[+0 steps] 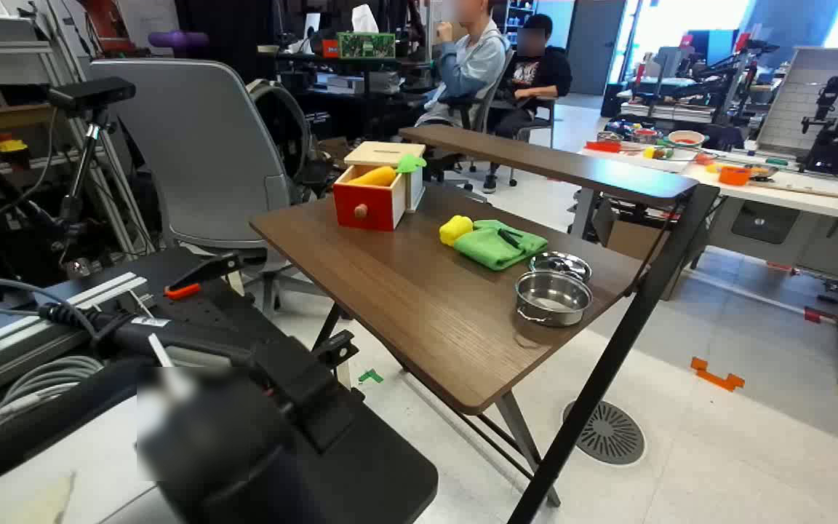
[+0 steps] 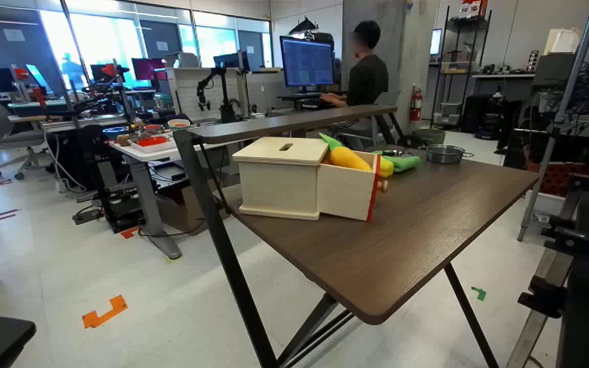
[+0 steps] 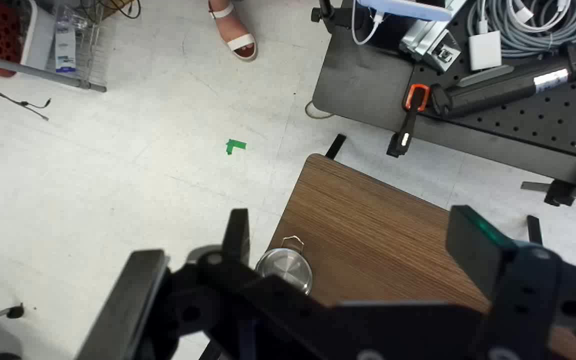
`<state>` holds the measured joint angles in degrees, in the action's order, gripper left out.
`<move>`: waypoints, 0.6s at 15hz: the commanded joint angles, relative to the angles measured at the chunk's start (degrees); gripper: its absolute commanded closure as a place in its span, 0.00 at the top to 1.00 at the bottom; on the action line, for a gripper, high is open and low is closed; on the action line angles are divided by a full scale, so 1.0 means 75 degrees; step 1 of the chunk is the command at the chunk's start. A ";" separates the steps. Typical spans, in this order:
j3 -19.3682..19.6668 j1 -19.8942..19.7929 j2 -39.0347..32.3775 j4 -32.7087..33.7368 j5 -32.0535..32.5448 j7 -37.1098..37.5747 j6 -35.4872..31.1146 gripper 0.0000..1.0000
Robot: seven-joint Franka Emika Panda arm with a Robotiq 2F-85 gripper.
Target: Unfold the green cloth once
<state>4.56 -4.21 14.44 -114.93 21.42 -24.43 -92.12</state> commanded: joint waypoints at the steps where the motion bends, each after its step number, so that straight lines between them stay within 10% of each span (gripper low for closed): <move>1: 0.0070 0.0084 -0.0007 0.0024 0.0013 0.0011 0.0030 1.00; 9: 0.0101 0.0047 -0.0186 -0.0071 0.0008 0.0385 -0.0523 1.00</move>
<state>4.57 -4.19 14.44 -115.08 21.42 -23.85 -92.58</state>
